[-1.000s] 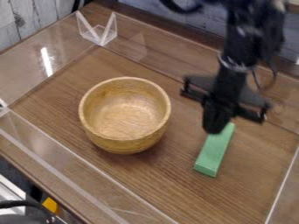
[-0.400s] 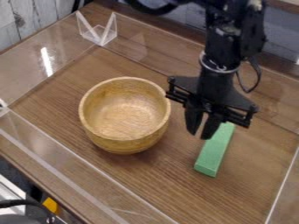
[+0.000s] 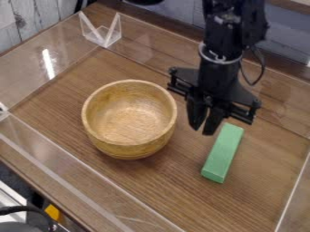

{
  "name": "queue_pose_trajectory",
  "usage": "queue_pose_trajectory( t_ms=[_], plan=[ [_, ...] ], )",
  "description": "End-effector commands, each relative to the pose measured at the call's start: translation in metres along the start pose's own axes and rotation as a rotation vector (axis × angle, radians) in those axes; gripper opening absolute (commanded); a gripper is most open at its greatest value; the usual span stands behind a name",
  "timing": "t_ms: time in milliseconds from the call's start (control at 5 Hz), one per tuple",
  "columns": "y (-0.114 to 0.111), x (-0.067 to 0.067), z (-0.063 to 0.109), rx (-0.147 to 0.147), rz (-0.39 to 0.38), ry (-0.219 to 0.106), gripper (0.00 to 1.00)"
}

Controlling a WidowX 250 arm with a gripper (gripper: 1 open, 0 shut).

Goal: Put the green block in the brown bowl

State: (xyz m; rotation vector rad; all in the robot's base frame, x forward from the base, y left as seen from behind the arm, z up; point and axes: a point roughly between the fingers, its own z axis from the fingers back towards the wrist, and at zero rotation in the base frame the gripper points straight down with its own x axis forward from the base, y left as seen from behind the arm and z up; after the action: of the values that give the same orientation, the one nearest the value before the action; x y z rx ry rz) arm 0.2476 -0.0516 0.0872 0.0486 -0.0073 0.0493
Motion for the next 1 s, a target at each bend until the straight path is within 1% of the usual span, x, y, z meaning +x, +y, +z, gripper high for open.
queue_pose_trajectory(
  t_ms=[0, 400, 800],
  plan=[
    [0.0, 0.019, 0.01, -0.017, -0.034, -0.044, 1.0],
    [-0.004, 0.032, 0.006, -0.024, -0.014, -0.036, 1.0],
    [-0.006, 0.028, -0.015, -0.037, -0.066, -0.032, 1.0]
  ],
)
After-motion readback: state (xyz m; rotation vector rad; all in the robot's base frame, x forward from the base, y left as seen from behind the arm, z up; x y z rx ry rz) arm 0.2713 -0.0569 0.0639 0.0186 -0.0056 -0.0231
